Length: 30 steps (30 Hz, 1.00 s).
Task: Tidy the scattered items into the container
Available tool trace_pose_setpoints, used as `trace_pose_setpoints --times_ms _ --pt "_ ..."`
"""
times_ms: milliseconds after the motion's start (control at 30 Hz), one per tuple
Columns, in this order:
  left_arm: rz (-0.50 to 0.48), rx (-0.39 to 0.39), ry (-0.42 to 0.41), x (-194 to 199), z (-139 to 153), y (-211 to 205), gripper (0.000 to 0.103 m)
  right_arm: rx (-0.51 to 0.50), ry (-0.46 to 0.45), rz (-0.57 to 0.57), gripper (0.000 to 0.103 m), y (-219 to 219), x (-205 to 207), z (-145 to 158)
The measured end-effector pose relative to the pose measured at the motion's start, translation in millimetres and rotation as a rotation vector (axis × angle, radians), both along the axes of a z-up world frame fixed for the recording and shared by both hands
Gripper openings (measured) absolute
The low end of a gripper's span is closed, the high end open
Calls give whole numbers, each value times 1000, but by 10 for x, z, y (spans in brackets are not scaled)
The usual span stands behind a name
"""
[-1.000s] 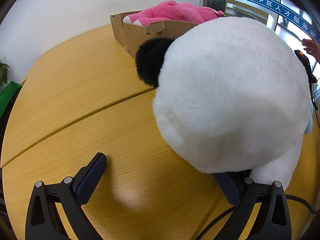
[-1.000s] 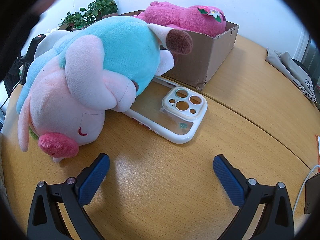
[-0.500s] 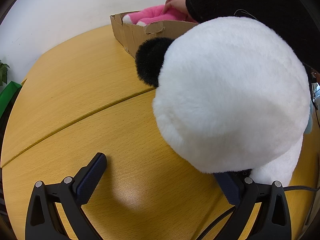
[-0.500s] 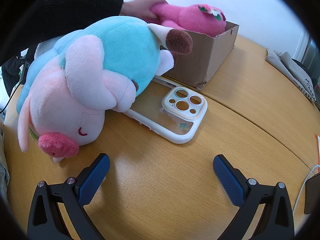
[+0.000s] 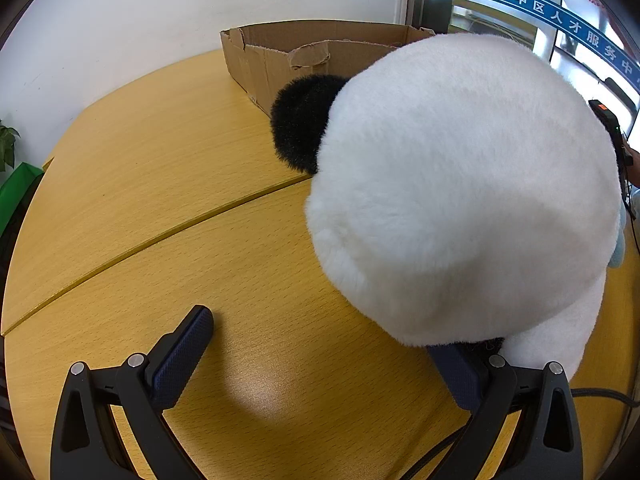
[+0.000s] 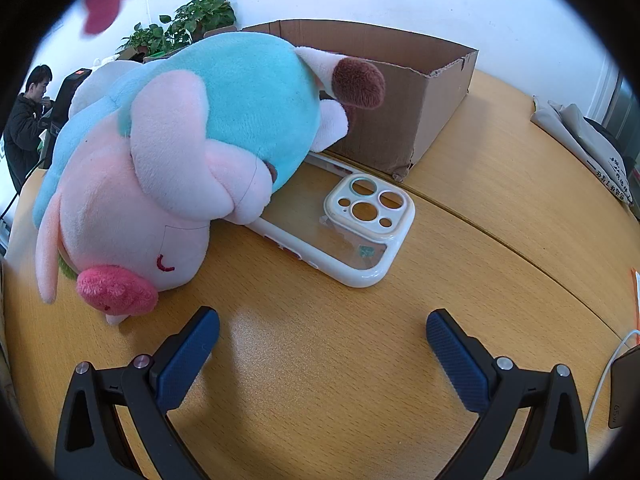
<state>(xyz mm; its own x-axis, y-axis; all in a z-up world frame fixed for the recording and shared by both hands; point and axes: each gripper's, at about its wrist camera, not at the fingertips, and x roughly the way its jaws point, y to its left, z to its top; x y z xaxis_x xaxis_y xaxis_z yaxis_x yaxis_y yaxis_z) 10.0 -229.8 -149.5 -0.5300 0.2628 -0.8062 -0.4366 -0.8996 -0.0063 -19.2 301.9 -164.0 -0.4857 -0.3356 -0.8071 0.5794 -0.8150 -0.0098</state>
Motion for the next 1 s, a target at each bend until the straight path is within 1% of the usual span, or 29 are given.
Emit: trace_pose_setpoints --times_ms 500,667,1000 --pt "-2 -1 0 -94 -28 6 103 1 -1 -1 103 9 4 1" --pt "-3 -1 0 -92 -25 5 103 3 0 -33 103 -40 -5 -7" --pt "-3 -1 0 -95 -22 4 103 2 0 -58 103 -48 17 9"
